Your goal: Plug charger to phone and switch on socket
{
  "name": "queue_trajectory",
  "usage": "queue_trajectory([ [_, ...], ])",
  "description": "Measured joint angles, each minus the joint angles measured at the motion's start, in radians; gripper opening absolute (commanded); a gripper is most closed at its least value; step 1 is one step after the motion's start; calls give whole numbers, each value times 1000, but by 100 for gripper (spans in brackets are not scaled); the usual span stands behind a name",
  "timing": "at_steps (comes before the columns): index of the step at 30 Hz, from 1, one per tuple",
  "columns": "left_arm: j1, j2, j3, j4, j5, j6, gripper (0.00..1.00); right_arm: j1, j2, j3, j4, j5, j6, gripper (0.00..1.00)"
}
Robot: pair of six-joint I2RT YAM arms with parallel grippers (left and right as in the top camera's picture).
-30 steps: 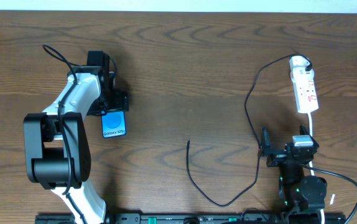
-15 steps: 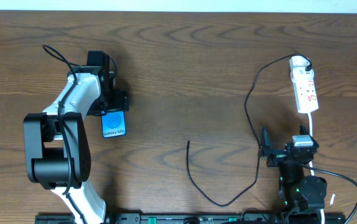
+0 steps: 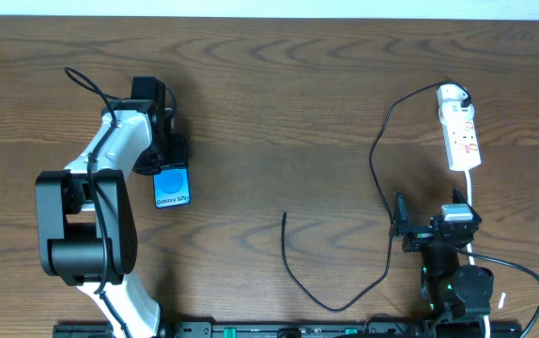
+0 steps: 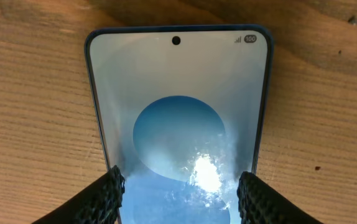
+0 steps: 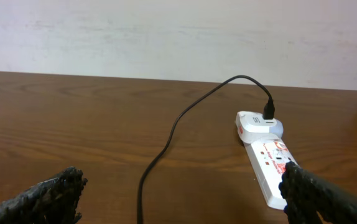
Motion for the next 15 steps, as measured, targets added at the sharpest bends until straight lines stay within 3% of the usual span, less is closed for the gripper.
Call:
queue_trajectory([
  [3, 0, 0, 0, 3, 1, -1, 94, 0, 0, 0, 0, 0, 0, 99],
  [4, 0, 0, 0, 3, 1, 3, 96, 0, 0, 0, 0, 0, 0, 99],
  [15, 0, 0, 0, 3, 2, -2, 97, 0, 0, 0, 0, 0, 0, 99],
])
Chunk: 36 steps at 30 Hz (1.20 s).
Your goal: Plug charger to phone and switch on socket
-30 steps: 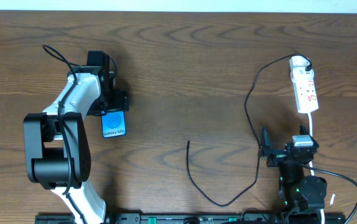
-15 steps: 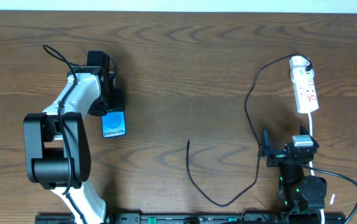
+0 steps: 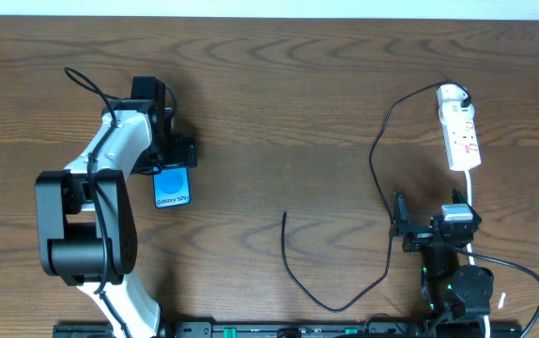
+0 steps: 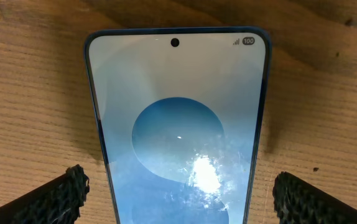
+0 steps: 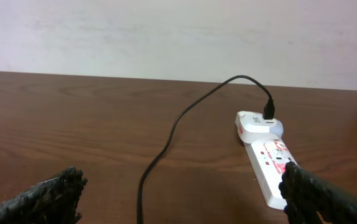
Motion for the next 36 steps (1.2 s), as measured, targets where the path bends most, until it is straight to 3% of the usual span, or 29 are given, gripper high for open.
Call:
queue_trajectory([
  [36, 0, 0, -14, 45, 0, 0, 97, 0, 0, 0, 0, 0, 0, 99],
])
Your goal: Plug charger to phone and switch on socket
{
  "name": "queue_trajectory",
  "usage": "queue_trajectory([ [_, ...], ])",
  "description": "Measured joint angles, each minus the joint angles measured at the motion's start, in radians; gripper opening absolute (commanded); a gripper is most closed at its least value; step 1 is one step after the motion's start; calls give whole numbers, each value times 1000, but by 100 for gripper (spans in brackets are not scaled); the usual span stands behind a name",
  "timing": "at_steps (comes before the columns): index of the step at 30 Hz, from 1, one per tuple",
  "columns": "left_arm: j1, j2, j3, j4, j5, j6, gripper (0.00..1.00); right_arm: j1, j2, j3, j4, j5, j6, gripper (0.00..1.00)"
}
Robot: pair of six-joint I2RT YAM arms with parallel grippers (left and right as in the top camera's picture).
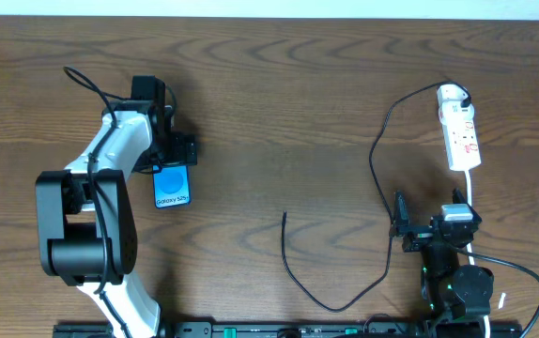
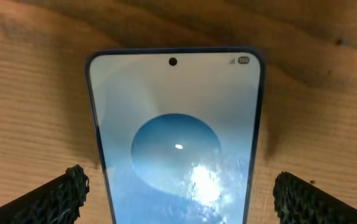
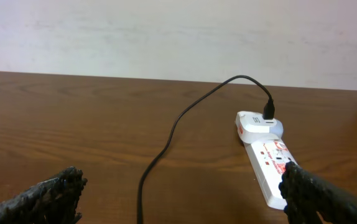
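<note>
A blue phone point(image 1: 173, 188) lies screen up on the table at the left; the left wrist view shows its lit screen point(image 2: 175, 149). My left gripper point(image 1: 164, 153) hangs open over the phone's far end, its fingertips point(image 2: 60, 196) standing wide of both edges. A black charger cable point(image 1: 379, 178) runs from the white power strip point(image 1: 460, 127) at the far right down to a loose end point(image 1: 284, 218) at mid table. My right gripper point(image 3: 181, 199) rests open near the front right, facing the power strip point(image 3: 265, 155) and the cable point(image 3: 166, 143).
The wooden table point(image 1: 279, 103) spans the view. A white cord point(image 1: 474, 202) leads from the power strip toward the right arm's base. A pale wall point(image 3: 166, 31) stands behind the table's far edge.
The left gripper has risen a little over the phone, which now looks smaller in the left wrist view. Its jaws stay wide. The right arm, cable and power strip have not moved.
At first the left gripper's fingers stood close against the phone's two edges. Then they were spread wide with the phone lying free on the table. Now the gripper sits slightly higher, still open. The right gripper stayed open and still throughout.
</note>
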Motion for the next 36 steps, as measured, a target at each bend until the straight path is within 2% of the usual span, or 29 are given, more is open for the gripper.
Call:
queue_trajectory([
  [7, 0, 1, -47, 18, 0, 0, 97, 0, 0, 0, 0, 0, 0, 99],
  [36, 0, 1, -48, 40, 0, 0, 97, 0, 0, 0, 0, 0, 0, 99],
])
